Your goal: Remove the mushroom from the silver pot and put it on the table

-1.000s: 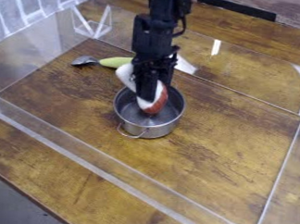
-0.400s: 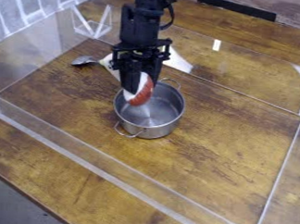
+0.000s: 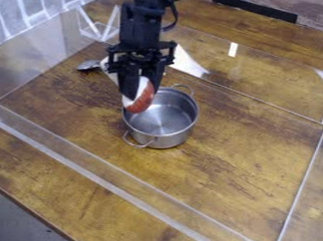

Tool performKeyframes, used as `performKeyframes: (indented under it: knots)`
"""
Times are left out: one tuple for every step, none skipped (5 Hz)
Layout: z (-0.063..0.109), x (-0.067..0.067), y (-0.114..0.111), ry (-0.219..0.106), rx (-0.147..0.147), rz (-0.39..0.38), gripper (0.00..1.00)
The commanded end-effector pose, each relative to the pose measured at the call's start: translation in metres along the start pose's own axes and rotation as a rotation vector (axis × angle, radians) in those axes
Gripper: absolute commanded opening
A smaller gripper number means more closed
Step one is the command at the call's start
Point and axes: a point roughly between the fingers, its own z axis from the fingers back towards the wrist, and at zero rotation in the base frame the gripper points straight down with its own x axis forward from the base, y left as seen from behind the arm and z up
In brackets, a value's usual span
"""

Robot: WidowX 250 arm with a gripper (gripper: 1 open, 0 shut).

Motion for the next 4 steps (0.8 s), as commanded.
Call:
performKeyframes:
  knots:
    - [0.045,0.006,0.011,-0.050,-0.097,0.023,0.00]
    - [0.050,0.005,0.015,-0.051,-0.095,0.025,0.00]
    - [0.059,-0.001,0.008,-0.054,-0.092,0.013,0.00]
    - [0.069,-0.008,0.000,-0.057,-0.090,0.000,0.00]
